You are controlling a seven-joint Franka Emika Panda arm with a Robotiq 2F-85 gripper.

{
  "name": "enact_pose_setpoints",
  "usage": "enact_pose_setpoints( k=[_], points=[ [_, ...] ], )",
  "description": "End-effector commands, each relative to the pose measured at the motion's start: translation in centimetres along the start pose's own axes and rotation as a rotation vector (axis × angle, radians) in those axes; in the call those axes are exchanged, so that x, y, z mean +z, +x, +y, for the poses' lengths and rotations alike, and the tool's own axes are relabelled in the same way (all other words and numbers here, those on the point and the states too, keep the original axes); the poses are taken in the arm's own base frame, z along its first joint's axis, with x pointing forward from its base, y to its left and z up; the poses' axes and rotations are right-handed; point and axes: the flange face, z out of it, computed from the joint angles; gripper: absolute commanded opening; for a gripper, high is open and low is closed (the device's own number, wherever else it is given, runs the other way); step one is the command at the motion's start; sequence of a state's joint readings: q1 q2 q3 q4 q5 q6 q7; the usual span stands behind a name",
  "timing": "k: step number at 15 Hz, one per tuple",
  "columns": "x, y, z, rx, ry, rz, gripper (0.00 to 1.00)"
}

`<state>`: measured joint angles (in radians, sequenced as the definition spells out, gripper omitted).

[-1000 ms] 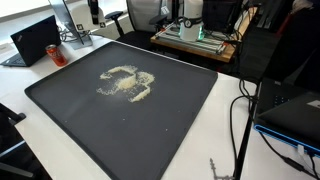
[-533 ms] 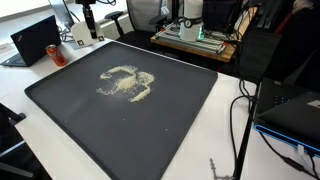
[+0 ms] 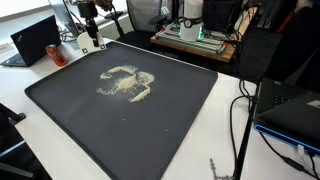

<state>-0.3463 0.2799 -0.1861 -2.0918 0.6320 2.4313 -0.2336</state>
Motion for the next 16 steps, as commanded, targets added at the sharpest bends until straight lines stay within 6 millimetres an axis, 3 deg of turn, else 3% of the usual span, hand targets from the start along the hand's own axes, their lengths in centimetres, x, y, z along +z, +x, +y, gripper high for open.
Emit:
enact_pose_setpoints(
  k=[1, 5, 16],
  points=[
    [1.2, 0.4, 2.4, 0.103, 0.096, 0.011, 0.01],
    [2.6, 0.5, 4.0, 0.246, 0.16, 0.024, 0.01],
    [4.6, -0.2, 5.3, 0.428, 0.25, 0.023, 0.01]
  ],
)
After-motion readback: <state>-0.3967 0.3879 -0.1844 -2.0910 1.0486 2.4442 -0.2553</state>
